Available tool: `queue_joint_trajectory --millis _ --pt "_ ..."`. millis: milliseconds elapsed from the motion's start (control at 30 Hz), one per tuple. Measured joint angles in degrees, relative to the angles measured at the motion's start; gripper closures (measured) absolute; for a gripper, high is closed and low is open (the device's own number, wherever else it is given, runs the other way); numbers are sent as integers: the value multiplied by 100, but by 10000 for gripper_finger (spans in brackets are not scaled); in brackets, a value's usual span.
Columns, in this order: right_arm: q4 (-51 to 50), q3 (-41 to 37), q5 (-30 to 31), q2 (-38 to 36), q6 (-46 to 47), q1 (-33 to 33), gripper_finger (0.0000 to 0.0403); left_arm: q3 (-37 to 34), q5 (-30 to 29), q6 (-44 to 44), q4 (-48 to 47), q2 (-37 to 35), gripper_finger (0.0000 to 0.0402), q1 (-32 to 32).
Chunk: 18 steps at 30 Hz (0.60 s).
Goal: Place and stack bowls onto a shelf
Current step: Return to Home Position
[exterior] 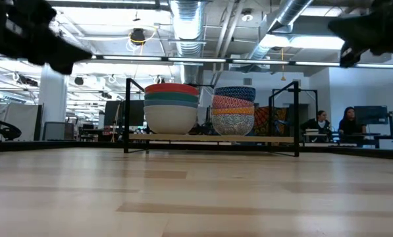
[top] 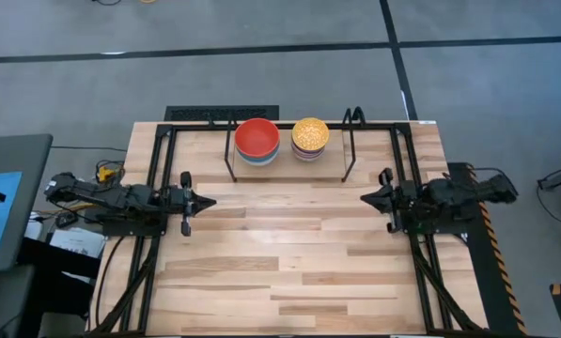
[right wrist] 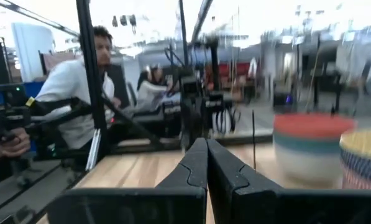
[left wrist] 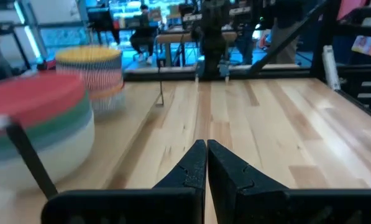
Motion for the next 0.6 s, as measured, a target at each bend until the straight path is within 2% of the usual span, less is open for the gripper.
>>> queue_joint_trajectory --millis 100,167,433,600 --pt "-437 2 -486 5 504 -475 381 -445 -88 -179 281 -141 401 0" --pt "-518 0 -689 3 652 -611 381 -431 -98 -263 219 -260 401 2" --pt "-850 -90 -536 4 722 -609 377 -415 -91 -60 171 -766 401 4" --pt "-923 -92 -360 20 627 -497 377 -446 -253 -219 300 -661 401 22"
